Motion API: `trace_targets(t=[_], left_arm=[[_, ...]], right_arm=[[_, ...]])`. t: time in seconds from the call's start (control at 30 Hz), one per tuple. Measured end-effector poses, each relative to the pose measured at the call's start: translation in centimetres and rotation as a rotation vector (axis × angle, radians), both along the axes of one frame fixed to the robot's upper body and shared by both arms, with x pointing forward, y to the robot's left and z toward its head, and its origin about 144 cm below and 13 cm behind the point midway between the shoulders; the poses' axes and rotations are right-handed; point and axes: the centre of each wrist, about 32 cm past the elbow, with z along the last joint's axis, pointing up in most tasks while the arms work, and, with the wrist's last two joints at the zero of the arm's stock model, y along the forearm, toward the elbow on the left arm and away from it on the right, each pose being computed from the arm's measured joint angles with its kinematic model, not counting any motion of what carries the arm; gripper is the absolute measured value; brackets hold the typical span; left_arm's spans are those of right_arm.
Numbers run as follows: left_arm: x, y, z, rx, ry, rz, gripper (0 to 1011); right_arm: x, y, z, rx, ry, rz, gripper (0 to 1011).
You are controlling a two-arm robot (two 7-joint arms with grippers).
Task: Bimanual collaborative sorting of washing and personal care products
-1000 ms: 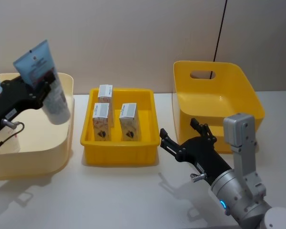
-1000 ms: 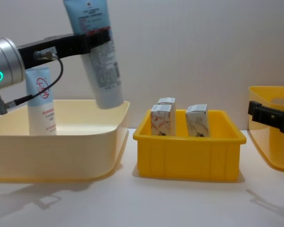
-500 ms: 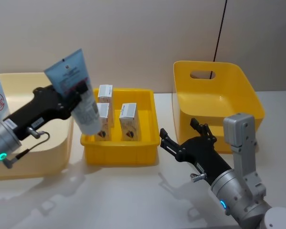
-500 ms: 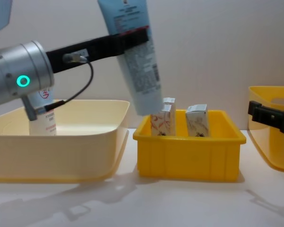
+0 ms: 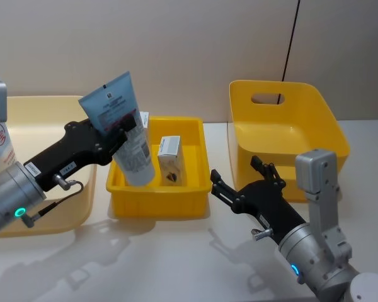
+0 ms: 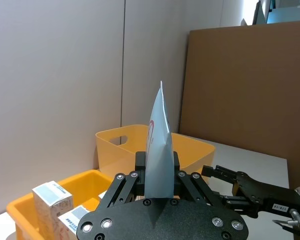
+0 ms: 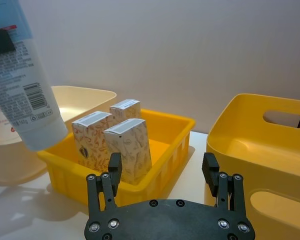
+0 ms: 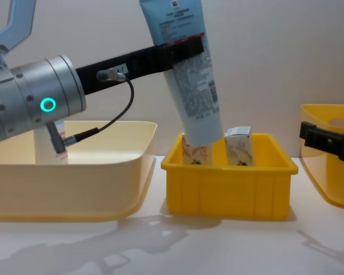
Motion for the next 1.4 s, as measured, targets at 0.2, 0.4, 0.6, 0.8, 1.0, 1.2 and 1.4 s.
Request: trace_targets(t=[0.2,0.4,0.6,0.8,1.0,1.2,1.4], left_arm=[[0.0,-0.3,-0.1,-0.004,0.000,-0.012,255],[0.0,-0.5,-0.1,-0.006,0.000,-0.019,256],[0.0,-0.6,-0.2,-0.007,0.000,-0.023,256],[0.0,-0.6,-0.2,-0.007,0.000,-0.025,255],[-0.1,-0.7,-0.2,-0.008,0.001,-0.027,256],[-0.1,-0.7,-0.2,-0.009,0.001,-0.028,256],[-0.1,-0.7,-0.2,-0.009,0.001,-0.030,256]], right_arm=[[0.0,-0.3,0.3,0.005,-0.001,0.039,1001],[0.1,-0.6,0.7,0.012,-0.001,0.101,1001],[0.3,-0.7,1.5,0.021,-0.002,0.177,1001],[0.7,-0.6,2.3,0.026,-0.001,0.255,1001],[1.4,0.5,3.5,0.021,0.000,0.338,1001],[2.2,1.8,4.1,0.008,0.008,0.371,1001],[2.9,3.3,4.5,-0.019,0.014,0.376,1001]])
